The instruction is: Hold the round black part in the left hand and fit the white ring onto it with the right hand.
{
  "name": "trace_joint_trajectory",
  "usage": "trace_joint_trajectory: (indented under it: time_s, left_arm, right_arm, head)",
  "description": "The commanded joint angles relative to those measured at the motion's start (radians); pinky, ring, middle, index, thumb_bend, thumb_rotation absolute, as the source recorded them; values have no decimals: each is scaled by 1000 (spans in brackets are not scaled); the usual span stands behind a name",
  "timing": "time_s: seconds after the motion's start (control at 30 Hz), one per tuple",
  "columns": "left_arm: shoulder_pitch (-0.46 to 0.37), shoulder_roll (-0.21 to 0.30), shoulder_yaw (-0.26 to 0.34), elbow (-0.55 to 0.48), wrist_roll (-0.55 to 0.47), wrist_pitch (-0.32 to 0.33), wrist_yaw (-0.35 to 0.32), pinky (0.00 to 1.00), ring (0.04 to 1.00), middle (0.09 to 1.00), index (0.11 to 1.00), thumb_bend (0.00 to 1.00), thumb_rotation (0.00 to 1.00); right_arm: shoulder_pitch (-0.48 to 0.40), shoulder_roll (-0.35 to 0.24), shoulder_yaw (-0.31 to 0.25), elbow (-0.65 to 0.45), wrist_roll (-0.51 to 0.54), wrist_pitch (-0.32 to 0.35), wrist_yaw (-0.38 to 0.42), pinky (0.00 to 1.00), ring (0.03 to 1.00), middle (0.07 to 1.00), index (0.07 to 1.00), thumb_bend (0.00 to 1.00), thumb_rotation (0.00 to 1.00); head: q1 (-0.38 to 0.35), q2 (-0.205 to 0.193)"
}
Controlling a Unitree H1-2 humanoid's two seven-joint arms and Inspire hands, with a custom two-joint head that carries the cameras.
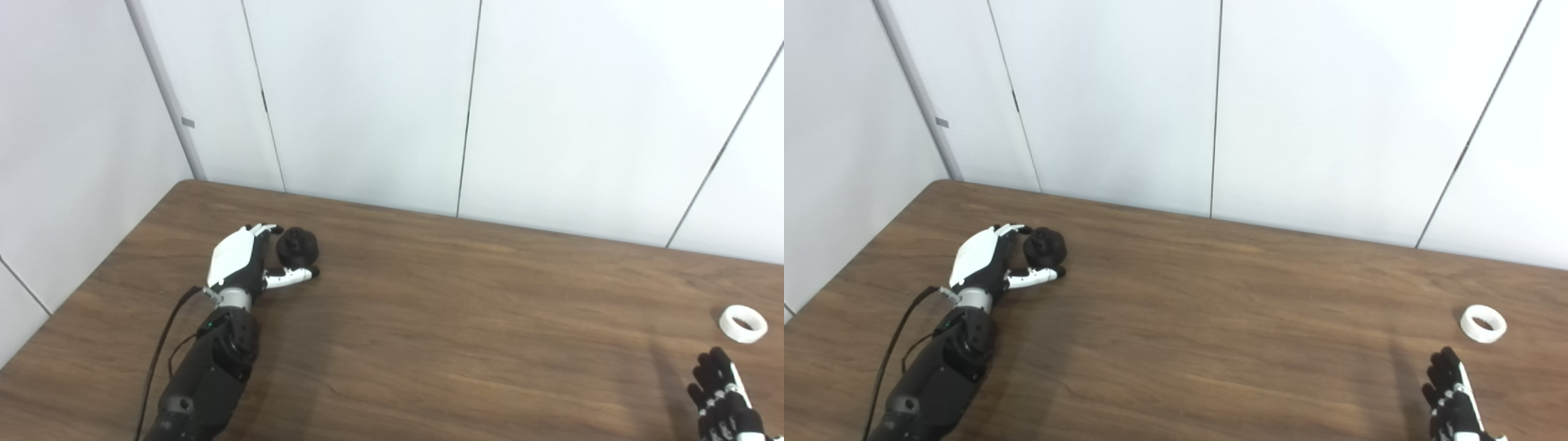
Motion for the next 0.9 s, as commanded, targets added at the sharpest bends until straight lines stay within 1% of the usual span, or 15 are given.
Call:
trace_joint_trajectory:
  time_s: [0.0, 0.2, 0.4, 0.67, 0.77, 0.87]
  left_arm:
    - [-59, 29, 1, 1, 3, -7, 31, 1000, 993, 930, 823, 929, 393]
    - [-72, 26, 5, 25, -11, -11, 44, 1000, 989, 921, 792, 916, 354]
    - [-73, 27, 2, 30, -15, -21, 63, 1000, 979, 911, 757, 896, 331]
    - [-72, 33, -4, 13, -11, -4, 50, 1000, 976, 902, 716, 866, 307]
    - [-73, 33, -4, 11, -11, 3, 49, 1000, 976, 899, 690, 859, 288]
    - [-76, 34, 0, 16, -16, -4, 53, 1000, 970, 891, 658, 855, 266]
  right_arm:
    - [74, -6, 3, 20, 2, -11, -3, 1000, 1000, 995, 996, 587, 985]
    - [76, -10, 3, 19, 4, -22, 3, 1000, 997, 990, 995, 577, 1000]
    - [78, 0, -2, 14, 14, 0, -6, 1000, 997, 993, 992, 596, 974]
    - [81, -6, 1, 9, 0, -3, -6, 1000, 998, 994, 999, 597, 991]
    - [81, -6, 2, 6, 1, -5, -4, 1000, 1000, 995, 999, 584, 994]
    - [81, -6, 1, 4, 3, -2, -4, 1000, 998, 997, 999, 577, 991]
  head:
    - [0, 1]
    - [2, 5]
    - [2, 9]
    - [3, 11]
    - [6, 13]
    - [6, 13]
